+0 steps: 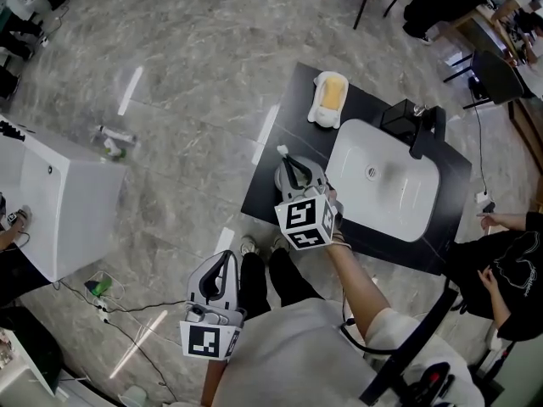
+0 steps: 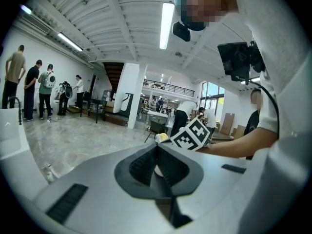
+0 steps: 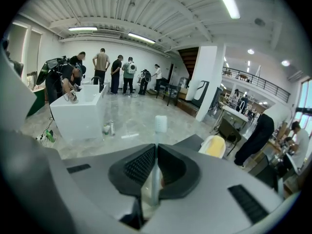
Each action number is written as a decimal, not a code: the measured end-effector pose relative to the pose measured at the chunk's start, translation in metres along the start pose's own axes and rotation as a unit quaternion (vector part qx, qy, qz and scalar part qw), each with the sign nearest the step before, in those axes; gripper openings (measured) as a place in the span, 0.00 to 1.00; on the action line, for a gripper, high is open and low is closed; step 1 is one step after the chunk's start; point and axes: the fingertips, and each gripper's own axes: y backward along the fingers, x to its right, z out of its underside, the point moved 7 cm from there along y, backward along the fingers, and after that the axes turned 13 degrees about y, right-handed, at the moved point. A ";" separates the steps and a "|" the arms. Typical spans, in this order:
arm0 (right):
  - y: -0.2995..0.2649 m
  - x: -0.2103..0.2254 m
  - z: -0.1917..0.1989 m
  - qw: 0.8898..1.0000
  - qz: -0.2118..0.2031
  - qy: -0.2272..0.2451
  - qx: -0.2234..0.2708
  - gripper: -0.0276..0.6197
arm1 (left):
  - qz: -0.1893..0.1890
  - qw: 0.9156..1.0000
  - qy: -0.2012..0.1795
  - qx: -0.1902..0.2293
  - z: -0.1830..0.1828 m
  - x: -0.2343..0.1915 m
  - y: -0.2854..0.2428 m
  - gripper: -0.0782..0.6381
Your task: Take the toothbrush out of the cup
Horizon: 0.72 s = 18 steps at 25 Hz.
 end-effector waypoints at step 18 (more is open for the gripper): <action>0.030 0.006 -0.006 0.999 0.019 -0.011 0.033 0.08 | 0.015 1.000 -0.011 0.009 0.000 0.007 0.000 0.11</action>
